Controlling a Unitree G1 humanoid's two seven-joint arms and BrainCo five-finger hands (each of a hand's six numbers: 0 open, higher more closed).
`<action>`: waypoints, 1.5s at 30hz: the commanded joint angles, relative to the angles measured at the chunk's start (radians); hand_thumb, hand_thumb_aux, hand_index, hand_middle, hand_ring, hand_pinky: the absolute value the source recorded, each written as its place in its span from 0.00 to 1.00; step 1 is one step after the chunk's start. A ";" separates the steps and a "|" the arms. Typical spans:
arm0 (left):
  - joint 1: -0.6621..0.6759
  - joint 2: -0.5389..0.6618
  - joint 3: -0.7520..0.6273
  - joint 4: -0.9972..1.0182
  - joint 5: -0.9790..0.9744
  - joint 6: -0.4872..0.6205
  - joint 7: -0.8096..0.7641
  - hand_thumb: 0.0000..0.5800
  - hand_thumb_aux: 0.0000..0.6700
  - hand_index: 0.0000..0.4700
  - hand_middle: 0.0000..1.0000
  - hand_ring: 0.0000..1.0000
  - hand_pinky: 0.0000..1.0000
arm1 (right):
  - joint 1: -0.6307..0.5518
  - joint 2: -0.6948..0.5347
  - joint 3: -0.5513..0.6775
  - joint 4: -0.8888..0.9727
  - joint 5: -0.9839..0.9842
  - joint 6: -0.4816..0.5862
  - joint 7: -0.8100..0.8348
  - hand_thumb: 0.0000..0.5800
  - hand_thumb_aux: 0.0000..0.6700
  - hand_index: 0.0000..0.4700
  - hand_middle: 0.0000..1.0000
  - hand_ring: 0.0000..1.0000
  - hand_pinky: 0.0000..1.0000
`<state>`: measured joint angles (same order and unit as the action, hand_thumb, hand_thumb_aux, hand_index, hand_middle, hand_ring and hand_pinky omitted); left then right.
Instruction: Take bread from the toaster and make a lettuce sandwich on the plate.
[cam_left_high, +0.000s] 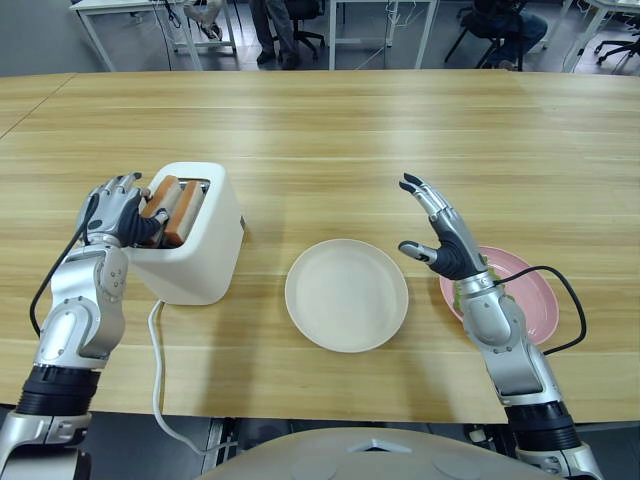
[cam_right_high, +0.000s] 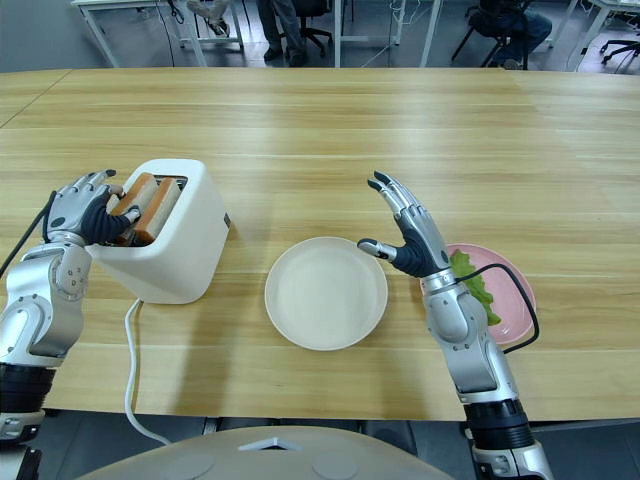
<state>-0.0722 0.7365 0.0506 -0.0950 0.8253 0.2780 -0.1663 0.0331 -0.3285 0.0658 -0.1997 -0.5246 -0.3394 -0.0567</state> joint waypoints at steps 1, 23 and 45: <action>0.025 -0.012 -0.022 0.017 -0.017 -0.003 -0.015 1.00 1.00 0.98 0.00 0.00 0.00 | -0.002 0.001 0.003 0.005 -0.003 0.005 -0.002 0.00 0.00 0.00 0.00 0.00 0.00; 0.021 -0.014 -0.029 0.023 -0.018 0.004 0.006 1.00 1.00 0.98 0.00 0.00 0.00 | -0.011 0.001 0.002 0.019 -0.002 -0.002 -0.006 0.00 0.00 0.00 0.00 0.00 0.00; 0.026 -0.005 -0.016 0.010 -0.018 0.004 0.011 0.87 0.64 0.63 0.00 0.00 0.00 | -0.012 0.003 0.003 0.021 -0.002 -0.002 -0.010 0.00 0.00 0.00 0.00 0.00 0.00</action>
<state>-0.0629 0.7321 0.0499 -0.0975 0.8134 0.2815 -0.1398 0.0301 -0.3275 0.0660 -0.1871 -0.5245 -0.3409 -0.0618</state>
